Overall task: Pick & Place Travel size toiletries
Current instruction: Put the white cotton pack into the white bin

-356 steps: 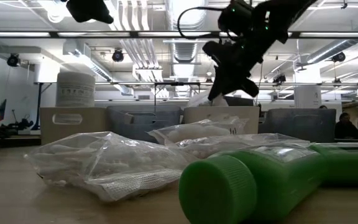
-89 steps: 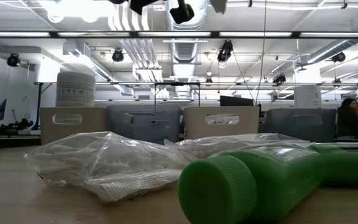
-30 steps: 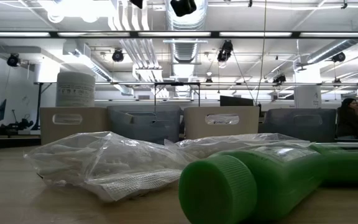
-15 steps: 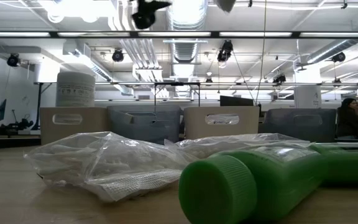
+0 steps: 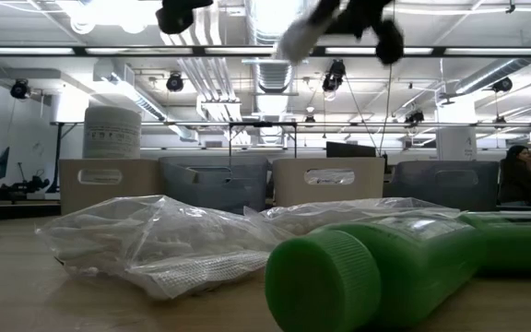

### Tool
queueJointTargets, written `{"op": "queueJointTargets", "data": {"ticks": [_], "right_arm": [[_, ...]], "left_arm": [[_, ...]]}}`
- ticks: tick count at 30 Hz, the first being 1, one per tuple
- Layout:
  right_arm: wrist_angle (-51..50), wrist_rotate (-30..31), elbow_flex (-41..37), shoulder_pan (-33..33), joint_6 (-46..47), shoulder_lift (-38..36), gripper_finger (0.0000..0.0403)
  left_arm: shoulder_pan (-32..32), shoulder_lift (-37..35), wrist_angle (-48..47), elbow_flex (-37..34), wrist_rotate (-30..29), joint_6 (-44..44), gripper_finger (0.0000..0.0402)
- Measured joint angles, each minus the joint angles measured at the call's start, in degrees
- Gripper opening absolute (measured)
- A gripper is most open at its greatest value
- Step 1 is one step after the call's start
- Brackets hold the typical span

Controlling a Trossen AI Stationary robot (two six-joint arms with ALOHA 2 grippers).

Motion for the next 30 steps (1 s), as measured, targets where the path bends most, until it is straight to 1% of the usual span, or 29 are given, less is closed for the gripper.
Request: {"op": "queueJointTargets", "data": {"ticks": [2,4,6,8,10,12,18,20,21,25,30], "right_arm": [[-11.65,-9.30,0.82,-3.09,12.24,-0.08,0.0033],[-21.98,-17.05,1.98,-5.83,18.96,-0.08,0.0034],[-29.52,-21.48,3.70,-7.91,19.54,-0.08,0.0034],[-36.41,-25.47,6.35,-10.05,17.32,-0.52,0.0034],[-42.45,-32.00,9.48,-13.54,13.36,-0.78,0.0031],[-46.35,-39.35,11.96,-17.22,7.22,-0.43,0.0030],[-52.20,-58.00,17.32,-26.25,-10.60,3.34,0.0038],[-55.56,-62.74,19.17,-28.40,-16.30,5.39,0.0038],[-57.64,-64.28,20.16,-29.24,-19.24,6.58,0.0038],[-65.63,-66.29,24.71,-31.14,-29.69,11.46,0.0034],[-70.78,-69.77,29.75,-32.87,-40.86,18.33,0.0039]], "left_arm": [[0.00,-1.01,0.04,-1.59,-0.22,-0.87,0.0275],[0.00,-1.70,0.13,-3.08,-0.27,-1.79,0.0275],[0.00,-2.37,0.16,-4.66,-0.36,-2.48,0.0275],[0.00,-2.88,0.02,-6.01,-0.33,-2.56,0.0275],[0.00,-3.44,0.05,-7.46,-0.31,-2.58,0.0275],[-0.02,-3.91,0.10,-8.93,-0.23,-2.58,0.0275],[-0.60,-5.19,0.06,-13.02,0.63,-0.62,0.0275],[-0.96,-5.93,0.02,-14.50,0.68,0.59,0.0275],[-1.14,-6.29,0.00,-15.19,0.68,0.89,0.0275],[-1.36,-8.03,0.09,-17.91,0.68,1.00,0.0275],[-1.38,-9.94,0.24,-21.07,0.61,1.94,0.0274]]}}
